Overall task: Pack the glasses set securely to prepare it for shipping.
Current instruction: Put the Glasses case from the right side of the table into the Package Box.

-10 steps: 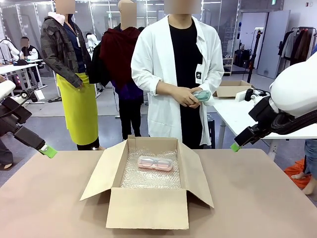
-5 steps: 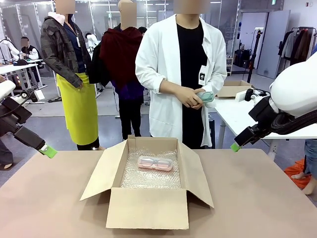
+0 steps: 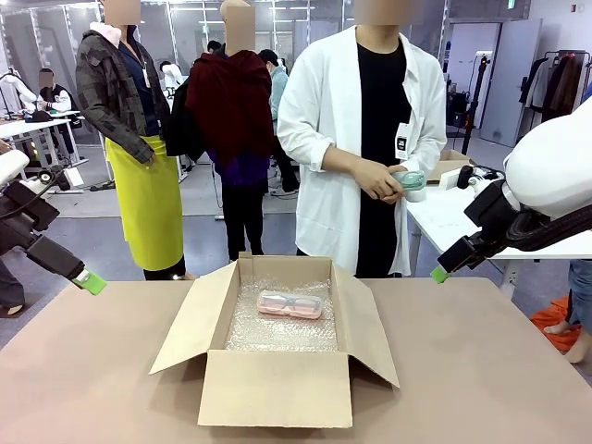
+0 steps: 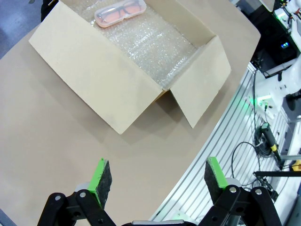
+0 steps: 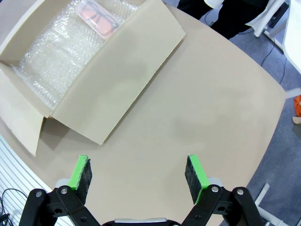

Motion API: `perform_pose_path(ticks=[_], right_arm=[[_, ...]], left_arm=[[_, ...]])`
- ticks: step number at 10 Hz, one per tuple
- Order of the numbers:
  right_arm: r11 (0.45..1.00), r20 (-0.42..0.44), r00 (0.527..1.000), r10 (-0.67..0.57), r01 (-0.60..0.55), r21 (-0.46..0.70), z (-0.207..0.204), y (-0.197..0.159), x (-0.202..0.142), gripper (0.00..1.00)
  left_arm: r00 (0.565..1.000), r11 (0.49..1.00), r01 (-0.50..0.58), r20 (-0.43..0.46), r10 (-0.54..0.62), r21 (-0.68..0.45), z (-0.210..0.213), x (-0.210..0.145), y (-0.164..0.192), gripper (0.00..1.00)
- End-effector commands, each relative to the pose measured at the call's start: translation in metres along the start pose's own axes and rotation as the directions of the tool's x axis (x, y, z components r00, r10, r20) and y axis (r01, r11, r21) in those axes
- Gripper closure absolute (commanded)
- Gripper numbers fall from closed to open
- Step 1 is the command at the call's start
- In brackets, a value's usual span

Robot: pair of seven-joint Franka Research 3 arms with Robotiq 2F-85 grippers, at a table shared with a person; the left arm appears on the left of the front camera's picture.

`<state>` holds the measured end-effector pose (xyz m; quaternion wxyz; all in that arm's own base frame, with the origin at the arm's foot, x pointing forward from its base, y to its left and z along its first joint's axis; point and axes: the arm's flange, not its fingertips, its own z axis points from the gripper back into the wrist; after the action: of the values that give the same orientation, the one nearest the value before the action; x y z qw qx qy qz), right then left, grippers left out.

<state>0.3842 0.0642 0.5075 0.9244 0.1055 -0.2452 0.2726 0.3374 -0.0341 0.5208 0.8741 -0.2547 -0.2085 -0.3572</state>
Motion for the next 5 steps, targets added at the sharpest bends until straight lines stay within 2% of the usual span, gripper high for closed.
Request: perform_pose_path(ticks=[1, 5], right_arm=[[1.000, -0.010, 1.000, -0.016, 0.016, 0.001, 0.0006, 0.0009, 0.0035, 0.00], [1.000, -0.010, 1.000, -0.016, 0.016, 0.001, 0.0006, 0.0009, 0.0035, 0.00]], left_arm=[[1.000, 0.999, 0.016, 0.015, -0.016, -0.028, 0.0018, -0.0011, 0.0012, 0.00], [1.000, 0.999, 0.016, 0.015, -0.016, -0.028, 0.0018, -0.0011, 0.0012, 0.00]])
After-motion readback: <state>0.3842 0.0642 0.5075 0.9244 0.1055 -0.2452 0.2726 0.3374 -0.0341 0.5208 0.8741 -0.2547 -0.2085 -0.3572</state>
